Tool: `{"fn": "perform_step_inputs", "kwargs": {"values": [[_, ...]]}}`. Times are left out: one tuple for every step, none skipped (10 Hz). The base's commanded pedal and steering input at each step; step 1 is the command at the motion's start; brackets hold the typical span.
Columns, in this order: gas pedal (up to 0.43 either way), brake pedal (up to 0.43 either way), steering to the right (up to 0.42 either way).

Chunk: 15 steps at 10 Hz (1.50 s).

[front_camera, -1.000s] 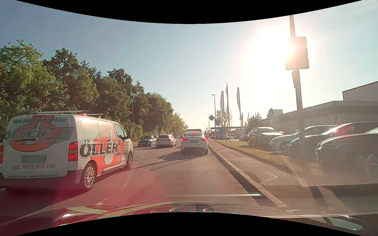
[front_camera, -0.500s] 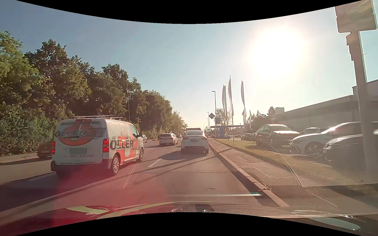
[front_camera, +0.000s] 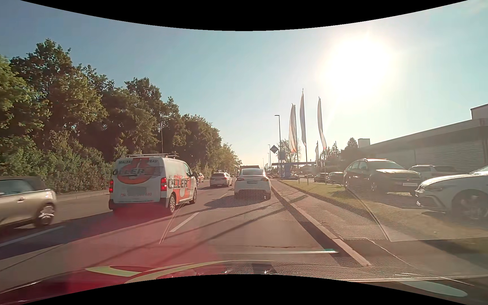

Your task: Follow the waypoints while adhering to traffic rules and regulations

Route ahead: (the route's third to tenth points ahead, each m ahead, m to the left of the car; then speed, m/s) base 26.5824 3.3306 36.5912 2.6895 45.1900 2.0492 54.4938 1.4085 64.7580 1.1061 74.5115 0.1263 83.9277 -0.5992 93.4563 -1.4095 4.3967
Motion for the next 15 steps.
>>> {"fn": "perform_step_inputs", "kwargs": {"values": [[0.0, 0.0, 0.005], [0.0, 0.0, 0.005], [0.0, 0.0, 0.005], [0.0, 0.0, 0.005], [0.0, 0.0, 0.005], [0.0, 0.0, 0.005], [0.0, 0.0, 0.006], [0.0, 0.0, 0.005], [0.0, 0.0, 0.006], [0.0, 0.0, 0.006], [0.0, 0.0, 0.006], [0.0, 0.0, 0.008], [0.0, 0.0, 0.008], [0.0, 0.0, 0.008], [0.0, 0.0, 0.008]]}}
